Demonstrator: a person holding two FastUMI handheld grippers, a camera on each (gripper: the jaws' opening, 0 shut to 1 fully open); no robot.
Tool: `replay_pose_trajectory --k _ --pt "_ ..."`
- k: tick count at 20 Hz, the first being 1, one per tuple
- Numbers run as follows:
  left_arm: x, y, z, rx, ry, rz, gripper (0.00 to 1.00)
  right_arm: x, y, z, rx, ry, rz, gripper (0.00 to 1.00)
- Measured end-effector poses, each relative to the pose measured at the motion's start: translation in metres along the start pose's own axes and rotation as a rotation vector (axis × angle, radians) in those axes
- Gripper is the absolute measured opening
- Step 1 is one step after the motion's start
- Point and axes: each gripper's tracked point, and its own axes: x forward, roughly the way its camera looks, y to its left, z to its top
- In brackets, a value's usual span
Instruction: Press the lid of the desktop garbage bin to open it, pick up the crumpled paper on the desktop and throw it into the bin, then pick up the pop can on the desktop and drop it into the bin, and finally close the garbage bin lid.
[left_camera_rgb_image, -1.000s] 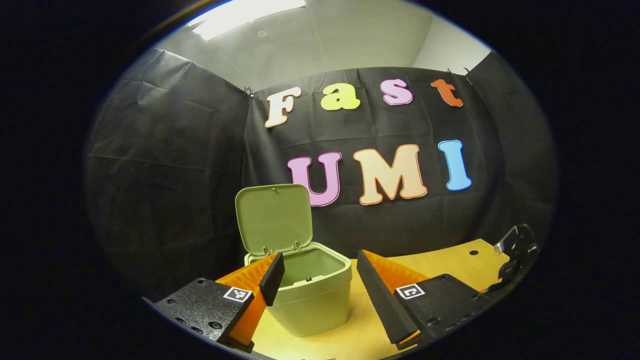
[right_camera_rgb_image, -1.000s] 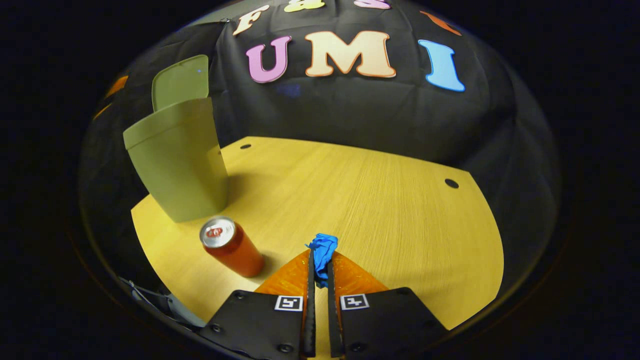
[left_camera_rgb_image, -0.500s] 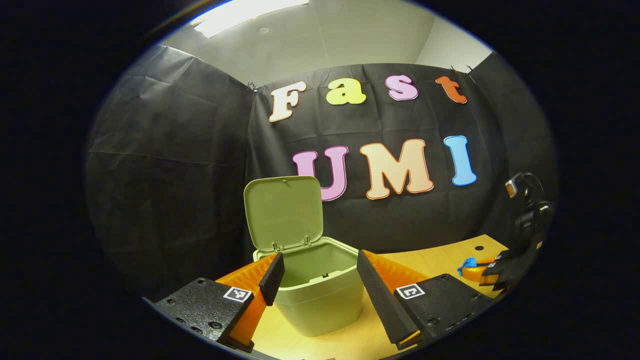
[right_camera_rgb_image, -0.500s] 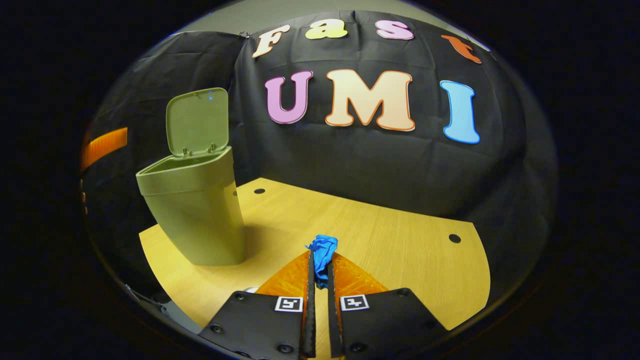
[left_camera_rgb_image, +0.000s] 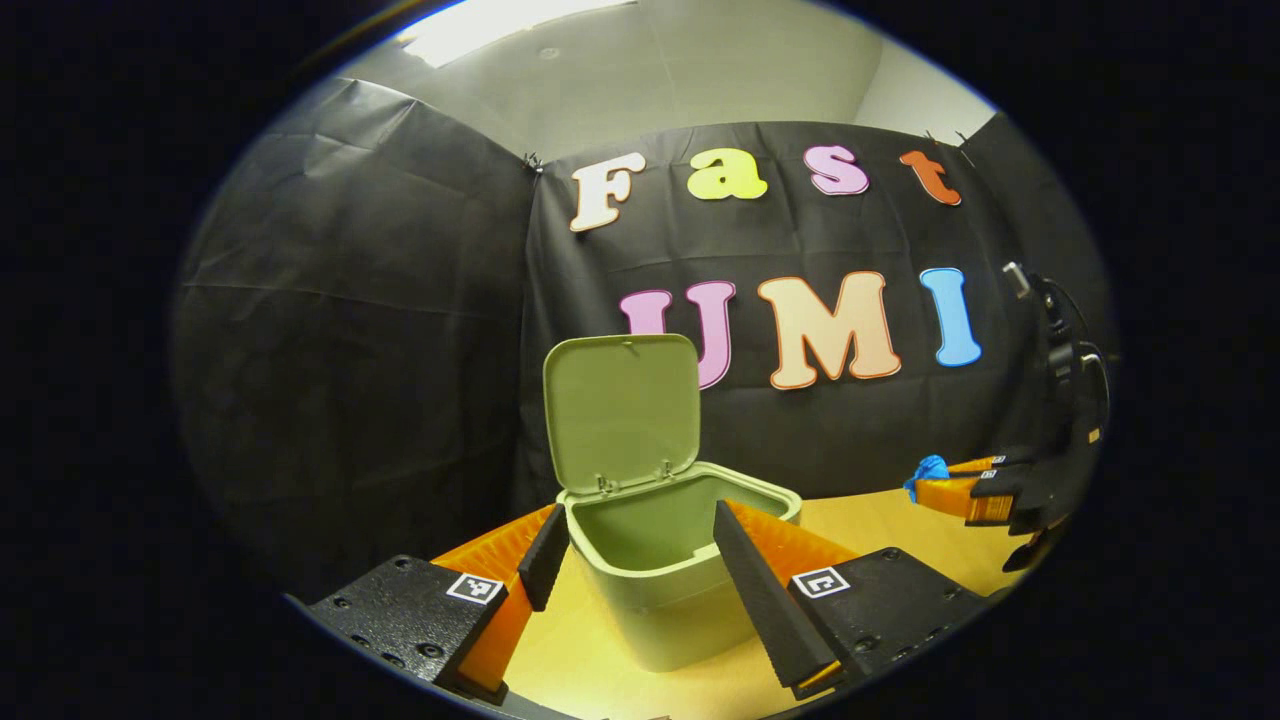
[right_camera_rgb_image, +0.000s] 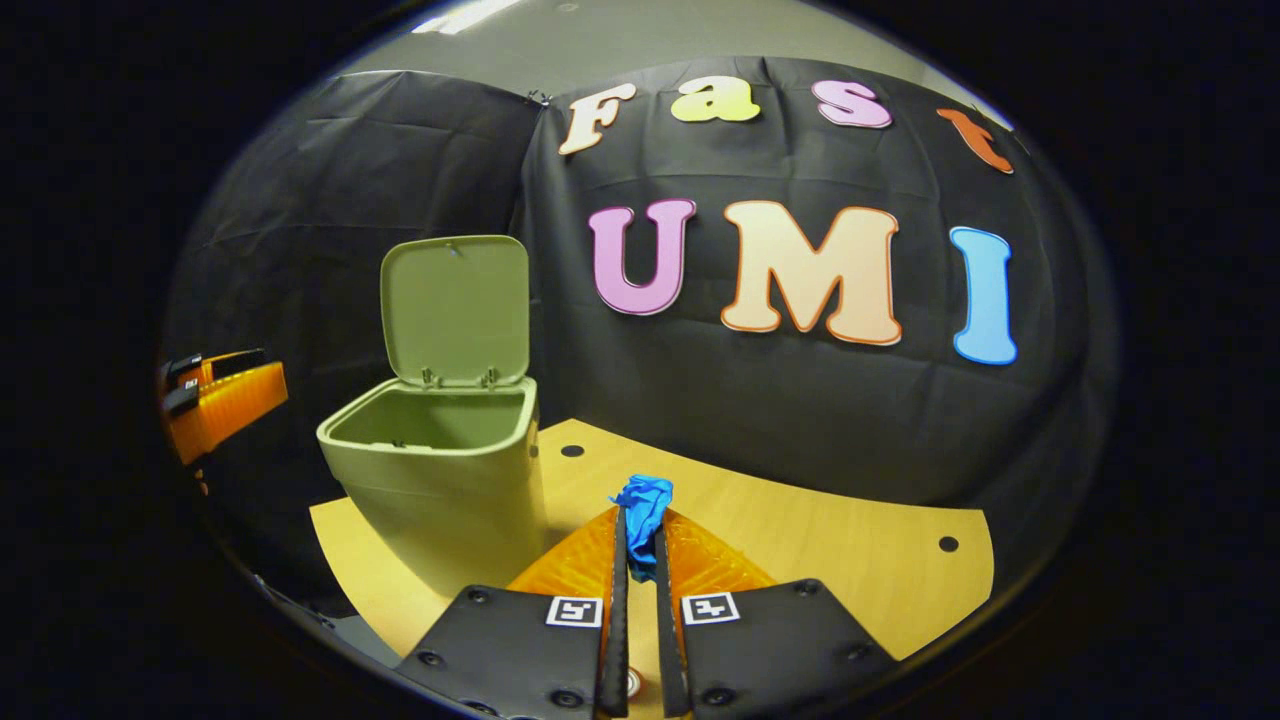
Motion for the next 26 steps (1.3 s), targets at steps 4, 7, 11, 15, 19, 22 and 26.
replay_pose_trajectory --k 4,7,11,15,19,22,26 --pt "0.001 0.026 -0.009 0.014 0.021 0.025 0.89 0.026 0.047 0.027 -0.026 -0.046 0.076 0.14" --pt "0.0 0.045 -0.015 0.031 0.029 0.046 0.89 0.045 0.078 0.04 -0.051 -0.074 0.107 0.14" --pt "0.001 0.059 -0.023 0.027 0.051 0.063 0.89 0.067 0.114 0.04 -0.075 -0.058 0.161 0.14" --pt "0.004 0.061 -0.026 0.044 0.053 0.073 0.89 0.085 0.139 0.036 -0.088 -0.04 0.213 0.27" --pt "0.008 0.041 -0.026 0.028 0.049 0.043 0.89 0.071 0.121 0.041 -0.087 -0.077 0.172 1.0" --pt "0.012 0.015 -0.023 0.017 0.038 -0.001 0.89 0.053 0.092 0.049 -0.076 -0.118 0.12 0.99" --pt "0.014 -0.023 -0.012 0.014 0.01 -0.072 0.89 0.021 0.036 0.057 -0.034 -0.159 0.033 0.98"
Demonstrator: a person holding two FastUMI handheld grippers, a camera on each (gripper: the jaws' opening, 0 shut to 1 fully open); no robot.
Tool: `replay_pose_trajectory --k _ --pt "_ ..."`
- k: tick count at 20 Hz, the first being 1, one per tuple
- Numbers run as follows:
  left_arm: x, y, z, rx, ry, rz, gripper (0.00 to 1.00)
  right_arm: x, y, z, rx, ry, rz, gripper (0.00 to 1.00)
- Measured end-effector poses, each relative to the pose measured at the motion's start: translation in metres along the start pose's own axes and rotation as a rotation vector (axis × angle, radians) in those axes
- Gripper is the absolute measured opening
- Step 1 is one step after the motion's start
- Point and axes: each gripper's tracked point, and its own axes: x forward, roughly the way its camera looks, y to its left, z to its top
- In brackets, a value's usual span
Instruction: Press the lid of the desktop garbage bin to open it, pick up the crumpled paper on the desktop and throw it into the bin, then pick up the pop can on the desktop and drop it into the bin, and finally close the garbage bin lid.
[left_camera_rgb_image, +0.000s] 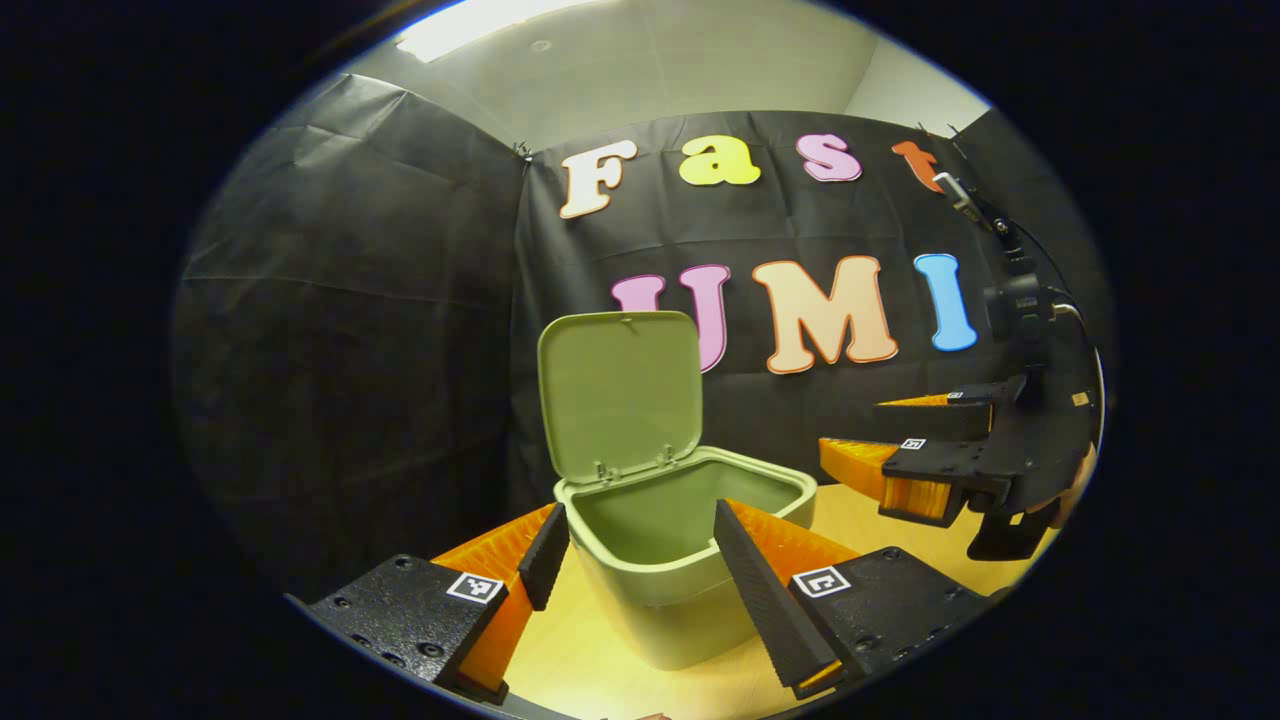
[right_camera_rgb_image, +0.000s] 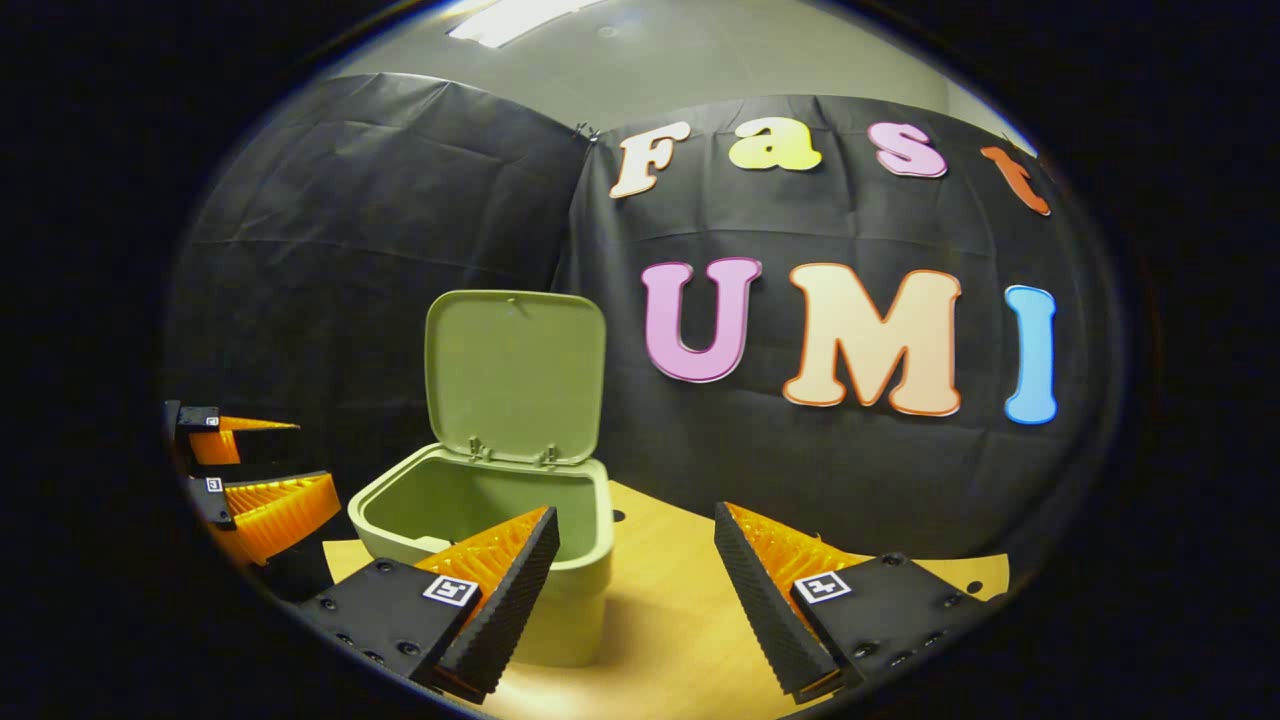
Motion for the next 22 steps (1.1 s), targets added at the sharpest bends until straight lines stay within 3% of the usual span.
replay_pose_trajectory --k 2,3,5,11,12,17,22 --pt "0.003 -0.021 0.006 0.003 -0.016 -0.041 0.89 -0.02 -0.031 0.003 0.008 -0.015 -0.056 0.98" --pt "0.005 -0.031 0.006 0.002 -0.016 -0.061 0.94 -0.029 -0.047 0.003 0.012 -0.019 -0.083 1.0" --pt "0.004 -0.055 0.01 -0.008 -0.022 -0.107 0.89 -0.05 -0.075 0.0 0.017 -0.018 -0.134 0.98" --pt "0.005 -0.127 0.009 -0.029 -0.011 -0.246 0.89 -0.115 -0.155 -0.028 0.037 0.024 -0.293 0.98" --pt "0.005 -0.14 0.007 -0.032 -0.002 -0.274 0.89 -0.127 -0.166 -0.032 0.044 0.028 -0.315 0.95" --pt "0.002 -0.196 -0.013 -0.053 0.043 -0.389 0.89 -0.181 -0.22 -0.054 0.073 0.062 -0.43 0.98" --pt "-0.005 -0.234 -0.047 -0.053 0.113 -0.452 0.89 -0.227 -0.254 -0.081 0.094 0.109 -0.515 0.95"
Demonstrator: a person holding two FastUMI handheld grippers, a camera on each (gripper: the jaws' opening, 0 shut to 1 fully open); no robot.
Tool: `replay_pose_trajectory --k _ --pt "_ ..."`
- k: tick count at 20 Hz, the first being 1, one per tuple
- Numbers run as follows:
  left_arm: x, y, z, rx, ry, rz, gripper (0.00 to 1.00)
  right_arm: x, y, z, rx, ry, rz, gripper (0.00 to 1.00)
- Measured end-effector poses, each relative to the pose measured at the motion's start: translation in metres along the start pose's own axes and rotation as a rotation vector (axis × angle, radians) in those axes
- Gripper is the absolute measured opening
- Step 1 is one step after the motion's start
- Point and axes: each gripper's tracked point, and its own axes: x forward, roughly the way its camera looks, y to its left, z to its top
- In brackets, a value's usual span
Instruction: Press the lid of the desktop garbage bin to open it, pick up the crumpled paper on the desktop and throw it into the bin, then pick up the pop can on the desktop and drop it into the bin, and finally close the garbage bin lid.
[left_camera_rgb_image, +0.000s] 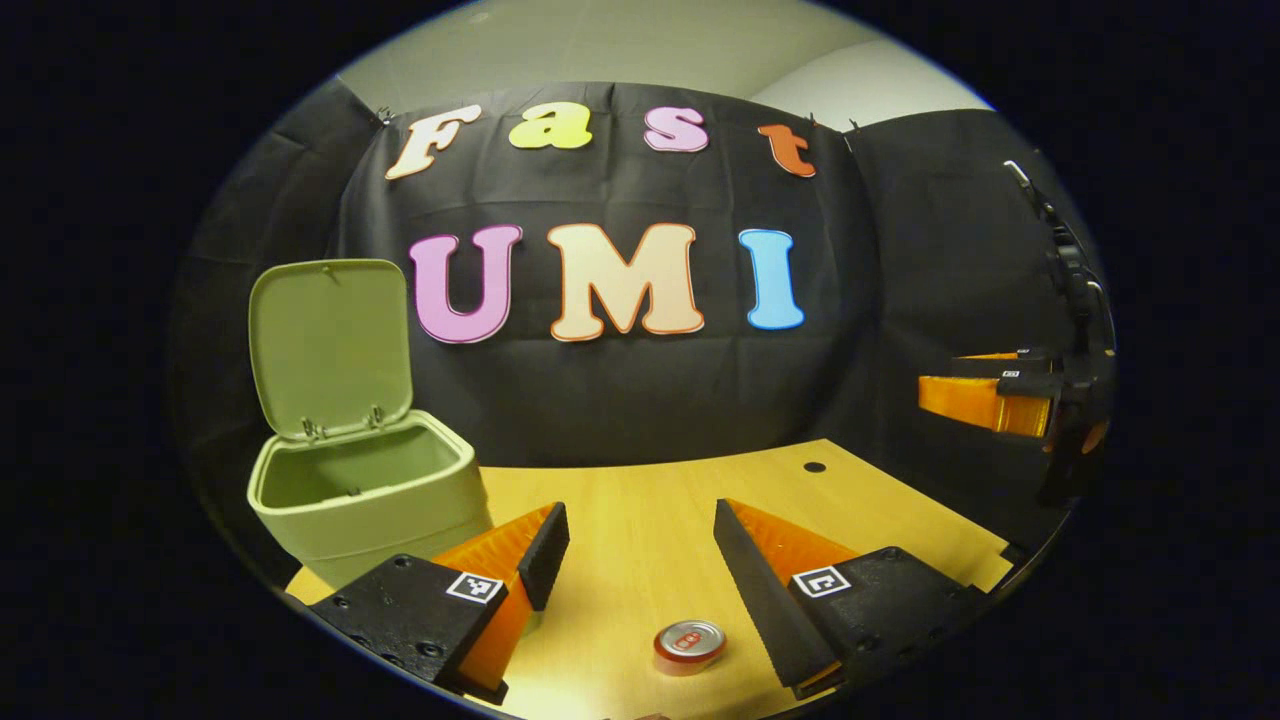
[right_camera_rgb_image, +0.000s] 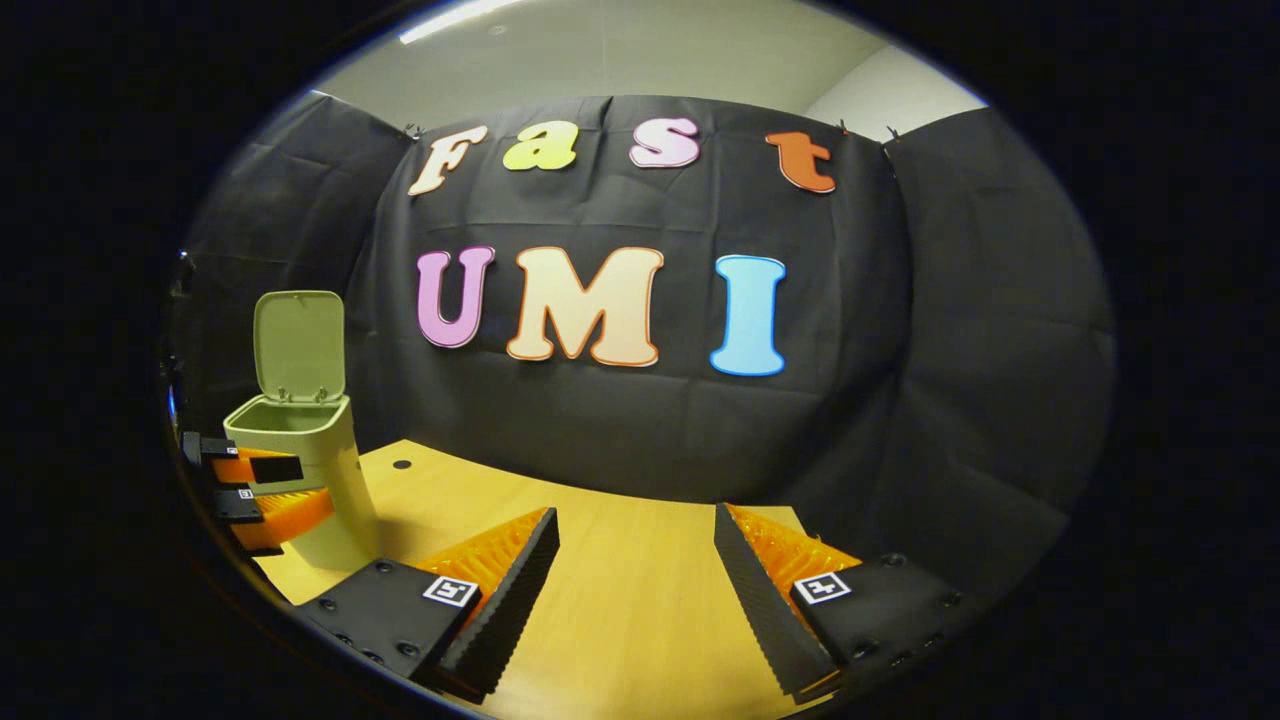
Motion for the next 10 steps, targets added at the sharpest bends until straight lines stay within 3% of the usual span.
replay_pose_trajectory --k 10 --pt "0.018 -0.026 -0.095 -0.02 0.165 -0.012 0.9 -0.035 -0.069 -0.042 -0.003 0.101 -0.109 0.99"
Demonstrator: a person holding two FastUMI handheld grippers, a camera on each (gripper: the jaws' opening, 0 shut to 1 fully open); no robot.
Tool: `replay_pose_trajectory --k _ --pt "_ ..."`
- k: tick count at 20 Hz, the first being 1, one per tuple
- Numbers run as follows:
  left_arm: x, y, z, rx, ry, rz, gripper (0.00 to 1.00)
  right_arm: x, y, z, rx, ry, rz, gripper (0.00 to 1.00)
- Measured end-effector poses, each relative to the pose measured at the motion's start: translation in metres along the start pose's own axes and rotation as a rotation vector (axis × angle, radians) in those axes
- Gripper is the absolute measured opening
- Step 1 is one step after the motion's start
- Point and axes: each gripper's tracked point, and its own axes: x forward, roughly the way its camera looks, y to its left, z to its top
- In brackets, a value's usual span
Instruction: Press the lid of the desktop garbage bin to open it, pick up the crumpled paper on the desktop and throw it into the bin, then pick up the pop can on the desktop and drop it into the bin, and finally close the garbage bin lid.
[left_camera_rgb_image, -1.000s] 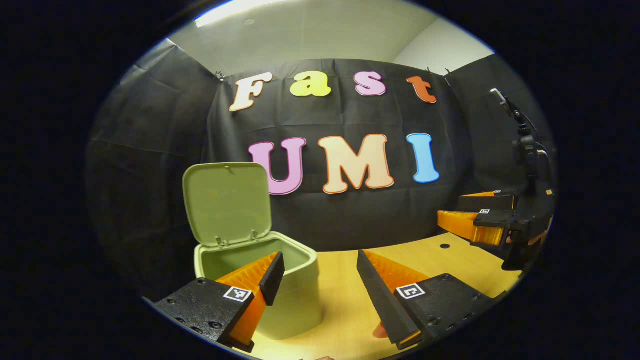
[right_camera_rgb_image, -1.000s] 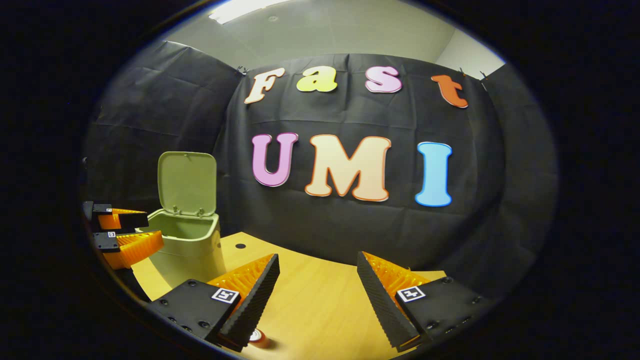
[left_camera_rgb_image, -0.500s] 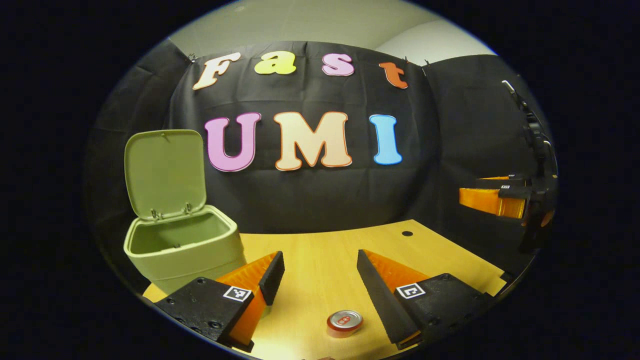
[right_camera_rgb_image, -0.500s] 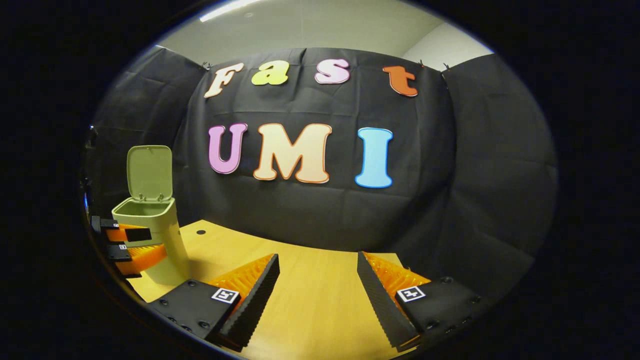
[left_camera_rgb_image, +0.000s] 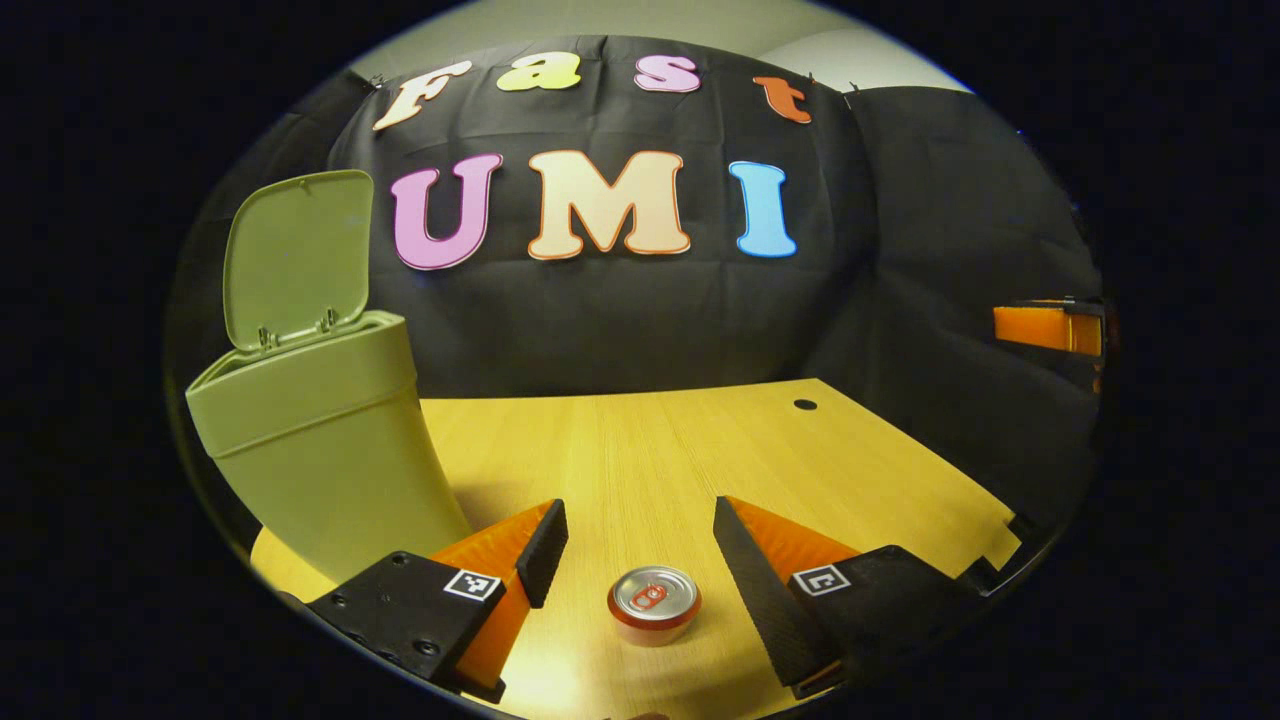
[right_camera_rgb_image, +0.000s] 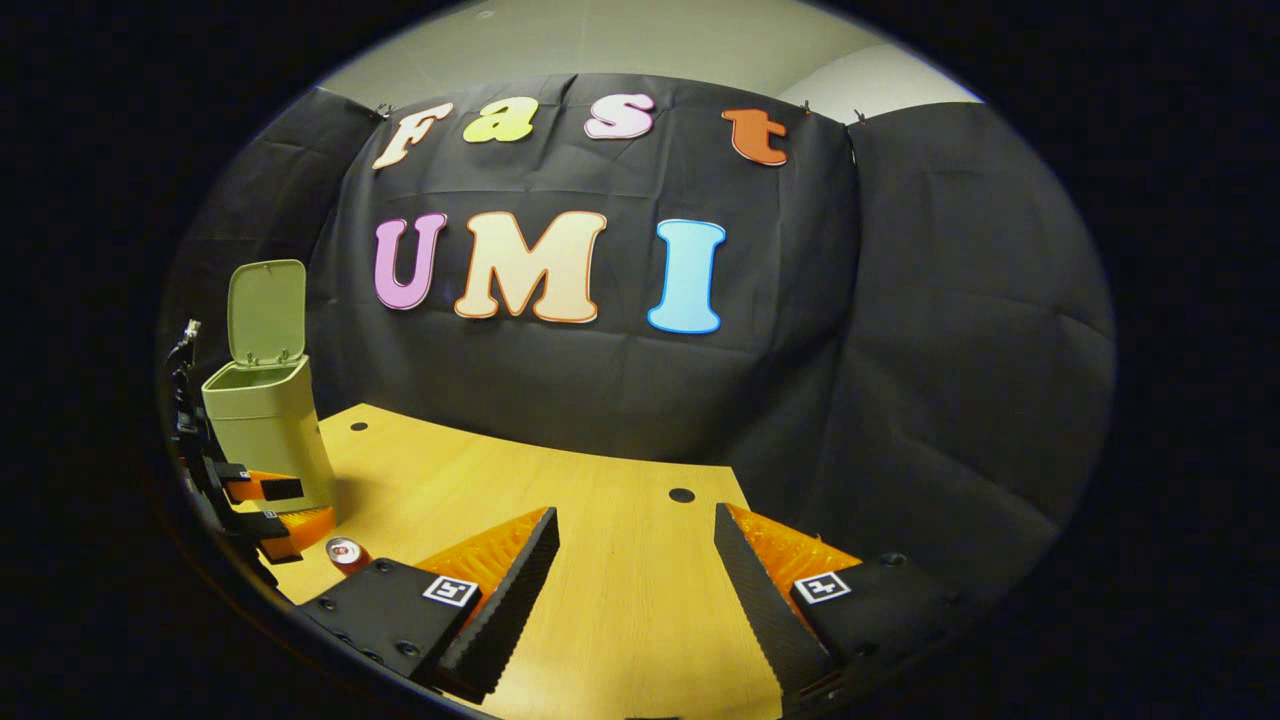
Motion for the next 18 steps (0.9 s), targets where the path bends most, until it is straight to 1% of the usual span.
replay_pose_trajectory --k 4,10,14,15,17,18 --pt "0.012 -0.01 -0.028 -0.006 0.044 -0.009 0.9 -0.007 -0.011 -0.011 -0.02 0.023 -0.016 0.99" --pt "0.025 -0.008 -0.071 -0.028 0.124 0.016 0.93 -0.01 -0.015 -0.021 -0.036 0.051 -0.018 0.99" --pt "0.035 -0.007 -0.093 -0.017 0.164 0.018 0.93 -0.014 -0.016 -0.03 -0.046 0.069 -0.021 0.99" --pt "0.036 -0.008 -0.098 -0.015 0.17 0.016 0.93 -0.014 -0.015 -0.032 -0.048 0.074 -0.022 1.0" --pt "0.042 -0.009 -0.104 -0.004 0.182 0.016 0.93 -0.017 -0.014 -0.039 -0.045 0.091 -0.018 0.99" --pt "0.044 -0.008 -0.107 0.0 0.192 0.014 0.93 -0.018 -0.01 -0.041 -0.045 0.099 -0.013 1.0"
